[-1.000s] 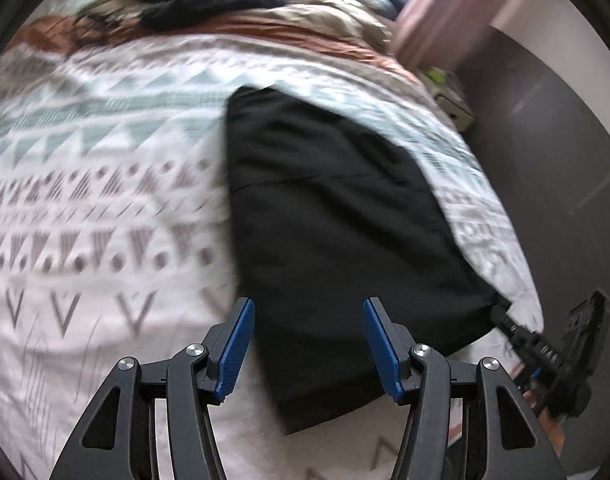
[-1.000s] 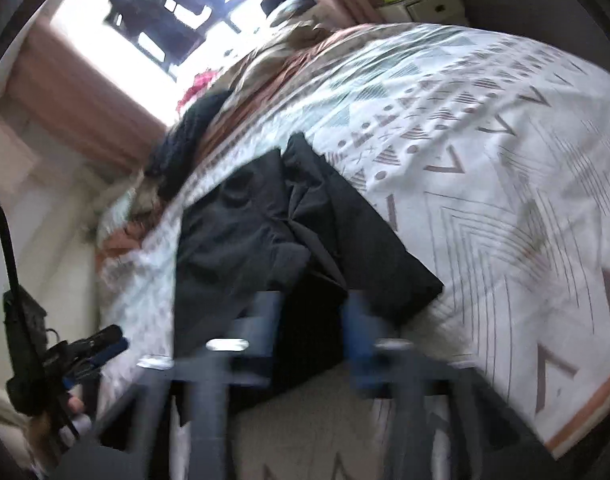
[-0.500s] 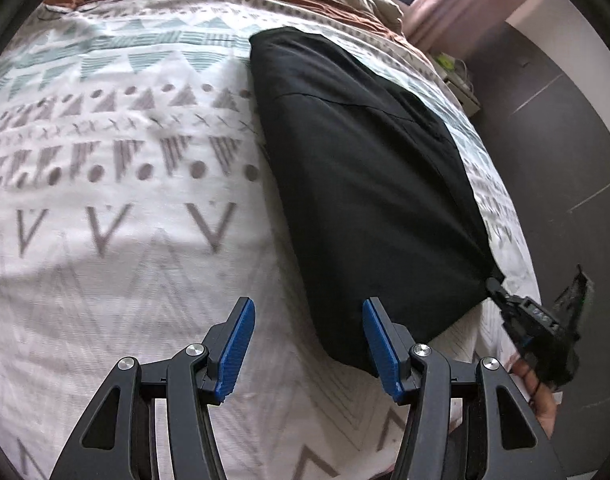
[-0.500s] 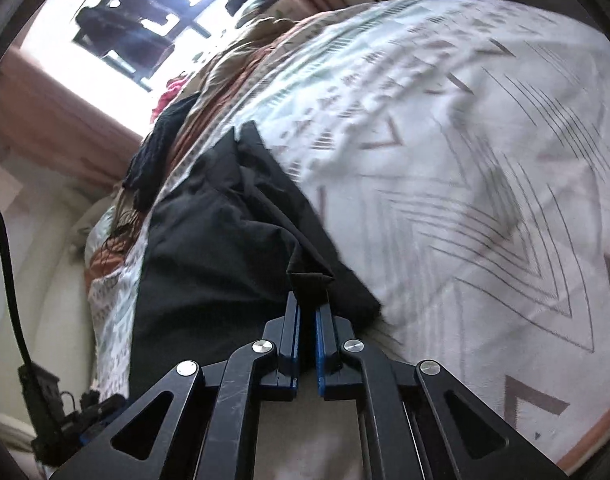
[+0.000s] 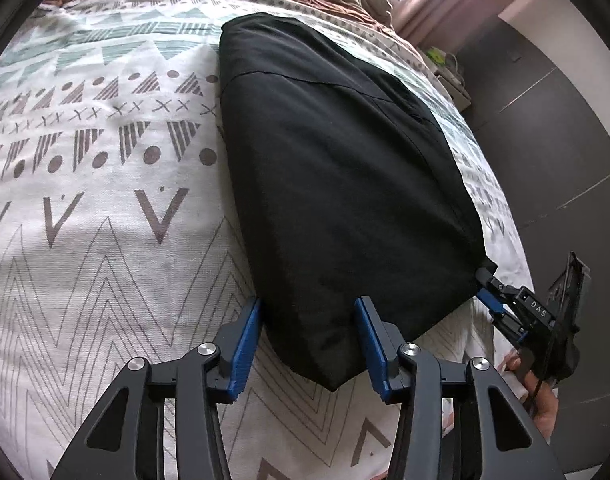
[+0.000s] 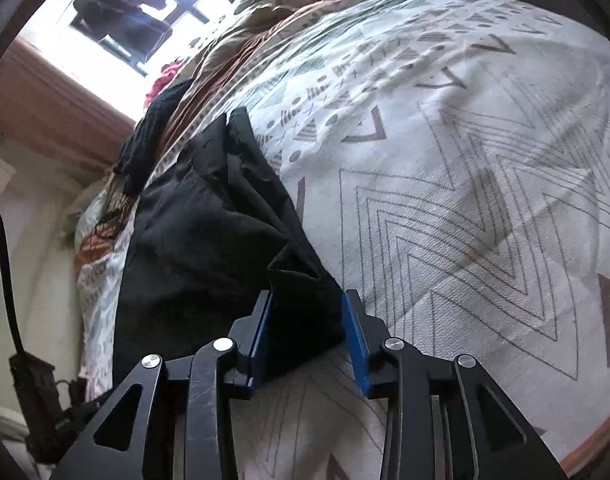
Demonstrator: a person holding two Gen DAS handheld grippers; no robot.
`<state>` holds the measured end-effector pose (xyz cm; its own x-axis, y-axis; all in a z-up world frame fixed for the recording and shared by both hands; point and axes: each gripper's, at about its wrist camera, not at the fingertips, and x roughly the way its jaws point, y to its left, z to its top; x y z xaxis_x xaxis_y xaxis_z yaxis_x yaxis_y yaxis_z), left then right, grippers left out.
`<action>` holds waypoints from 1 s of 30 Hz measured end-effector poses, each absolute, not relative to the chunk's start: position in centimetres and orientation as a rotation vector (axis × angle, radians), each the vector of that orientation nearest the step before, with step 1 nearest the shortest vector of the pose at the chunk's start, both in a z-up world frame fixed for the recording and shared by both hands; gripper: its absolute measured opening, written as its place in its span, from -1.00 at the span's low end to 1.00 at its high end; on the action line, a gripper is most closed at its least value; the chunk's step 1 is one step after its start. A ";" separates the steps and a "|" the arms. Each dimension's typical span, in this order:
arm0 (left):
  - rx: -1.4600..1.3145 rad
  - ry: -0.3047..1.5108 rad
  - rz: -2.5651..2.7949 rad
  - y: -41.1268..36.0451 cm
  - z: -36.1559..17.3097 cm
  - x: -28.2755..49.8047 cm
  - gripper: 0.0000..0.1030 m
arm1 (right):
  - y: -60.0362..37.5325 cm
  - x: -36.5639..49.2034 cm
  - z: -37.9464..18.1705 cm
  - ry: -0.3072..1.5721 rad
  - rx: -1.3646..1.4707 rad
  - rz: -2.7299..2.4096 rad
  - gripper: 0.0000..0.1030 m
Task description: Fold large clothes
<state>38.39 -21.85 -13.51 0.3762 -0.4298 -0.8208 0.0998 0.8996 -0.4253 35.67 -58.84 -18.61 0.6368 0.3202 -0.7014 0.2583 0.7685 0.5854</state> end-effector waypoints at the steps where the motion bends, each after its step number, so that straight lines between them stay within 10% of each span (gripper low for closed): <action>1: -0.325 1.139 -0.344 -21.9 -13.4 38.3 -0.05 | -59.1 35.7 -18.8 0.901 0.735 0.044 -0.27; 10: -0.268 1.130 -0.328 -22.8 -13.3 37.8 -0.15 | -58.9 36.1 -18.8 0.920 0.694 0.029 -0.07; 16: -0.151 1.069 -0.329 -23.9 -12.0 37.7 -0.49 | -58.7 35.4 -18.3 0.888 0.739 0.081 -0.72; 30: -0.032 1.013 -0.293 -18.9 -10.2 35.7 -0.63 | -53.4 29.7 -17.7 0.889 0.762 0.168 -0.78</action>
